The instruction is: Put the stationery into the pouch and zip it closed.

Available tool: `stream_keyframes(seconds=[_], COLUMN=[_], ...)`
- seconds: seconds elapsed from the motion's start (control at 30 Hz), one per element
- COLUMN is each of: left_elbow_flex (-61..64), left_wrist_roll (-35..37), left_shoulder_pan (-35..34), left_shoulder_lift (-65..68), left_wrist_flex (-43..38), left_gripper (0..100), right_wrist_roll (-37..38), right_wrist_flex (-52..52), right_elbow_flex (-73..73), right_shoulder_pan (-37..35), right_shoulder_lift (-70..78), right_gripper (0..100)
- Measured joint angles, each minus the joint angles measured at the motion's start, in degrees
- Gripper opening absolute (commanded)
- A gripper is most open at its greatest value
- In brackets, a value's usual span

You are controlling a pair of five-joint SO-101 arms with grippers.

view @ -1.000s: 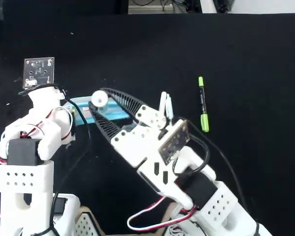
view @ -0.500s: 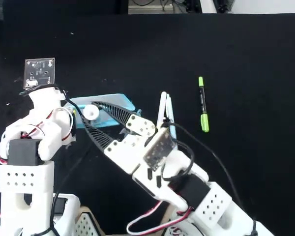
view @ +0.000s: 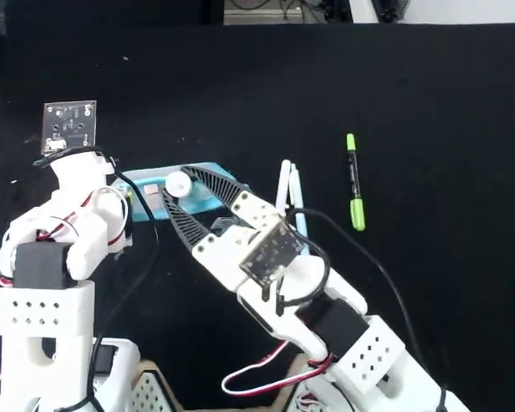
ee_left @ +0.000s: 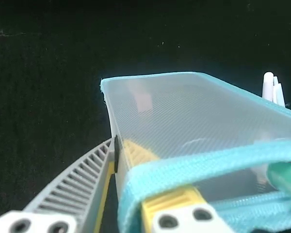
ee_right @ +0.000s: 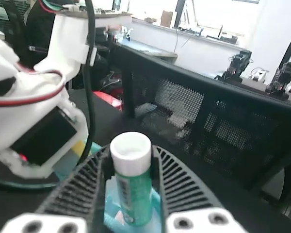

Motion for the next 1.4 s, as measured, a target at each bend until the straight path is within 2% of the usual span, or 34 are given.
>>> stream_keyframes(seconds=[0.3, 0.6, 0.7, 0.97, 1.2, 1.4], left_elbow_flex=[0.09, 0.18, 0.18, 0.18, 0.18, 0.18], left_wrist_roll=[0.00, 0.00, 0.00, 0.00, 0.00, 0.00], left_shoulder_pan=[0.00, 0.00, 0.00, 0.00, 0.00, 0.00], left_shoulder_lift=[0.00, 0.00, 0.00, 0.00, 0.00, 0.00], left_wrist_flex=[0.09, 0.09, 0.09, 0.09, 0.09, 0.09], left_gripper=[3, 3, 3, 3, 3, 3], right_wrist_roll=[0.09, 0.44, 0.44, 0.44, 0.44, 0.35], right_wrist_flex=[21.54, 34.81, 40.53, 53.01, 55.91, 53.63], right_elbow_flex=[-11.87, -25.32, -29.71, -32.53, -32.97, -39.30], right_shoulder_pan=[-2.46, -1.58, 3.69, 25.32, 39.56, 44.92], right_shoulder_lift=[0.00, -0.09, -0.18, 2.73, 21.71, 42.37], right_gripper=[11.0, 11.0, 10.9, 10.9, 11.3, 11.3])
